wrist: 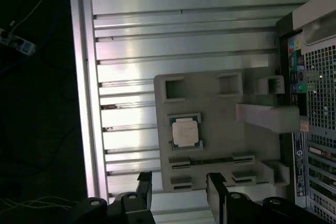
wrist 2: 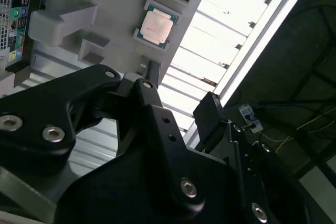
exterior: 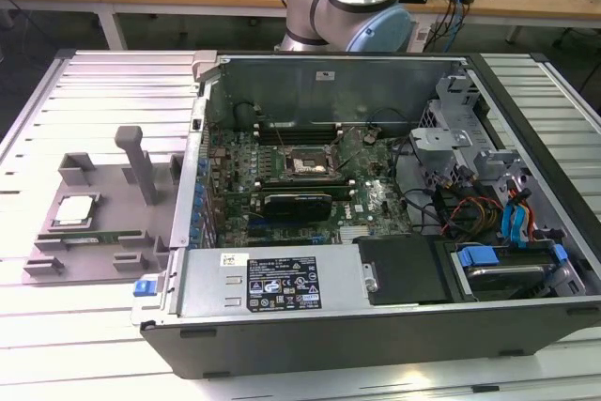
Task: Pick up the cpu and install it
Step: 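Pick up the cpu and move it towards the insertion slot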
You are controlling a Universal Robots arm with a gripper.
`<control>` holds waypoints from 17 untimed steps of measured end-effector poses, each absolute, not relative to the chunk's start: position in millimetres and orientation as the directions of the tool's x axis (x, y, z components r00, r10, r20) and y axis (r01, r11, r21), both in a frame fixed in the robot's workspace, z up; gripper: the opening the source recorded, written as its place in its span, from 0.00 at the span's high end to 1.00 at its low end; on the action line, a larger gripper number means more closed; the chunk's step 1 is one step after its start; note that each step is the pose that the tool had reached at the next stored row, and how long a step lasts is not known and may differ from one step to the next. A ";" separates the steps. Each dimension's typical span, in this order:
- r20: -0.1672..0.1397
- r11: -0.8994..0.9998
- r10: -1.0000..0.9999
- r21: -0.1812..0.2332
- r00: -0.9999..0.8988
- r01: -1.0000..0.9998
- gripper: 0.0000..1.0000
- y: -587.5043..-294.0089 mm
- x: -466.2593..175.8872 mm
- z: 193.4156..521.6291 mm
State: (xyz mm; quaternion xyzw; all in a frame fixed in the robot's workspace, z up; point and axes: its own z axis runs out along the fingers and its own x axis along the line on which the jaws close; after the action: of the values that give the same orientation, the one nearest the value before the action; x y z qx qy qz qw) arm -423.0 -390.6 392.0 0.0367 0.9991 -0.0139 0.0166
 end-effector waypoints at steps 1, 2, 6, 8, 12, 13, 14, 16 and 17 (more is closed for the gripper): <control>-0.034 0.997 0.073 -0.027 -0.997 0.074 0.46 -390.6 -423.0 391.8; -0.034 0.997 0.073 -0.026 -0.997 0.073 0.46 -390.6 -422.9 391.5; -0.034 0.997 0.072 -0.027 -0.997 0.073 0.46 -390.6 -423.0 388.8; -0.034 0.997 0.072 -0.027 -0.997 0.073 0.46 -390.6 -423.0 387.8; -0.034 0.997 0.071 -0.027 -0.997 0.072 0.46 -390.6 -423.0 385.7; -0.034 0.997 0.071 -0.027 -0.997 0.072 0.46 -390.6 -423.0 384.7; -0.034 0.997 0.071 -0.026 -0.997 0.072 0.46 -390.6 -423.0 384.2; -0.034 0.997 0.071 -0.027 -0.997 0.072 0.46 -390.6 -423.0 383.2; -0.034 0.997 0.071 -0.027 -0.997 0.072 0.46 -390.6 -423.0 382.7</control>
State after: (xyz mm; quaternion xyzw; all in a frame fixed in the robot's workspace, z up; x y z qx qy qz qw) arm -423.0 -390.6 382.7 0.0358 0.9991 -0.0139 0.0166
